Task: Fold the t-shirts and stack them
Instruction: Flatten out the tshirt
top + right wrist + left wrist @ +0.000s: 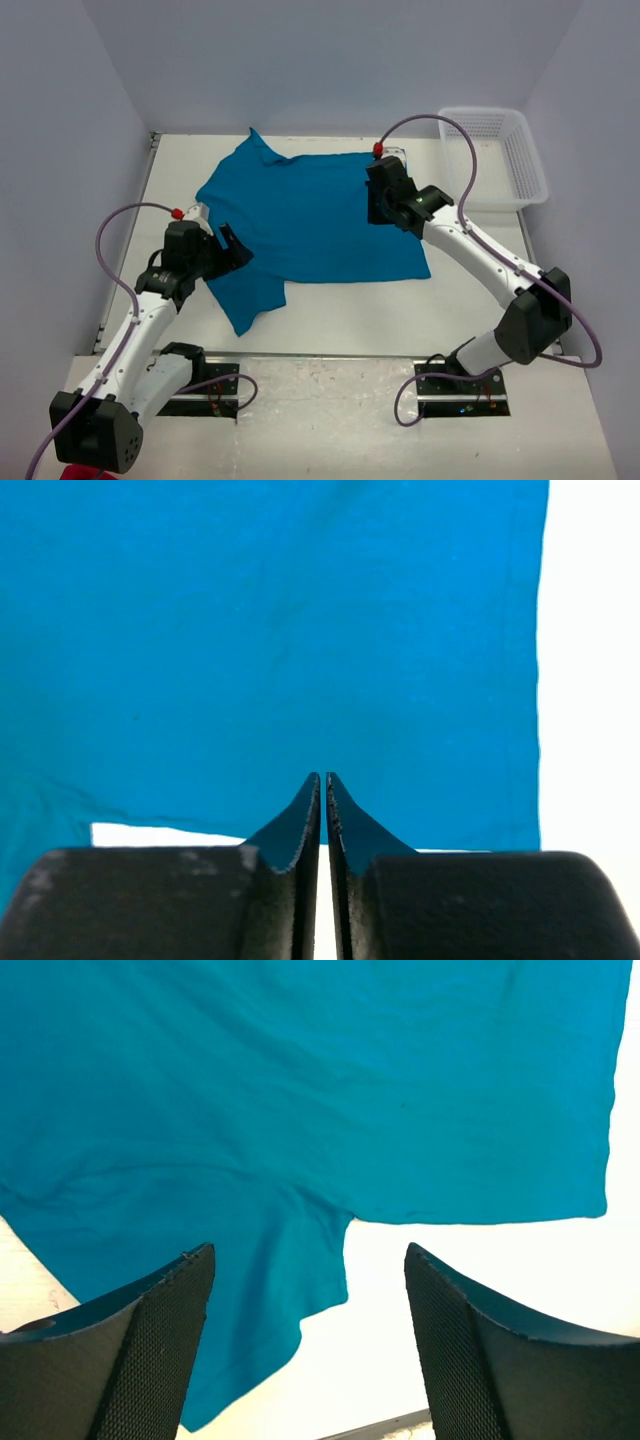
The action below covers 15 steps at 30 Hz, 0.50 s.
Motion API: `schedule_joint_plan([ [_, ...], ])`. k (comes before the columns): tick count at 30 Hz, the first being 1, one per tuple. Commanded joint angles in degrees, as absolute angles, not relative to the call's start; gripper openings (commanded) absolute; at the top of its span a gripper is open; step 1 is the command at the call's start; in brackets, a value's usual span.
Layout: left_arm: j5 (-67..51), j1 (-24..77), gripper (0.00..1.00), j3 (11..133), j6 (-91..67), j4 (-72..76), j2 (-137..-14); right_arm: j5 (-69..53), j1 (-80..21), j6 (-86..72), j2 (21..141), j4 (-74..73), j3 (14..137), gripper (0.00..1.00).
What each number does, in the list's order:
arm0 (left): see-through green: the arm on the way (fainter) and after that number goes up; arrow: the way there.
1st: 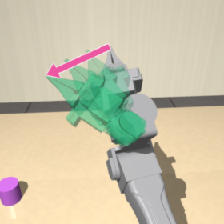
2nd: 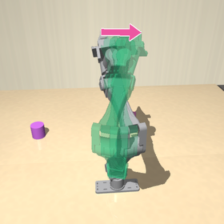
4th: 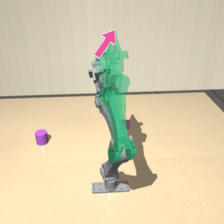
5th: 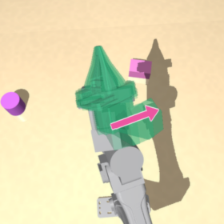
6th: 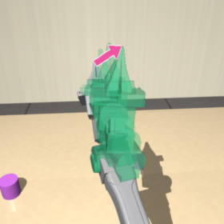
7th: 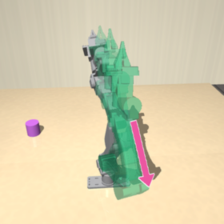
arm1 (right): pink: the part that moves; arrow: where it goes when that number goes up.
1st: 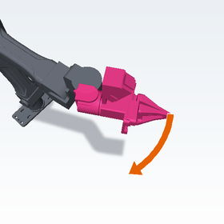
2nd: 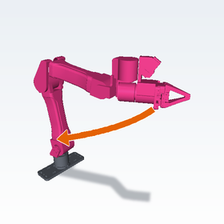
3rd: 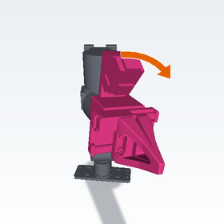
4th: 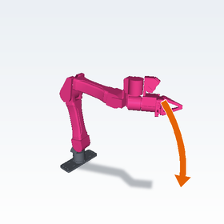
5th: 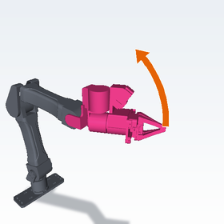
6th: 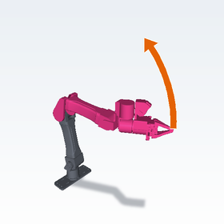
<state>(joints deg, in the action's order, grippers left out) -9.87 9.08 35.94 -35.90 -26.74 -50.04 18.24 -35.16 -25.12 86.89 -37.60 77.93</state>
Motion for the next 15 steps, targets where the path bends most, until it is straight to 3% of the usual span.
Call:
schedule_joint_plan([
  [1,-12.7,9.2,0.76,35.2,-38.0,-24.3,-49.3,12.1,-33.4,-27.7,82.9,-33.6,74.7,0.07],
  [5,-14.2,9.2,0.76,36.3,-37.4,-26.1,-51.6,6.3,-30.0,-29.9,79.8,-30.0,66.7,0.13],
  [8,-14.2,9.2,0.75,35.3,-38.0,-26.1,-51.8,2.7,-27.6,-31.0,77.3,-27.1,61.9,0.32],
  [9,-14.0,9.2,0.74,35.1,-38.0,-26.0,-51.5,1.7,-27.2,-31.2,76.9,-26.4,60.7,0.5],
  [12,-12.3,9.2,0.73,34.9,-37.9,-26.5,-50.9,0.4,-25.8,-32.3,76.8,-25.8,58.5,0.65],
  [15,-12.0,9.2,0.73,34.6,-37.6,-27.0,-50.9,0.8,-24.1,-34.3,76.6,-25.8,56.1,0.68],
])
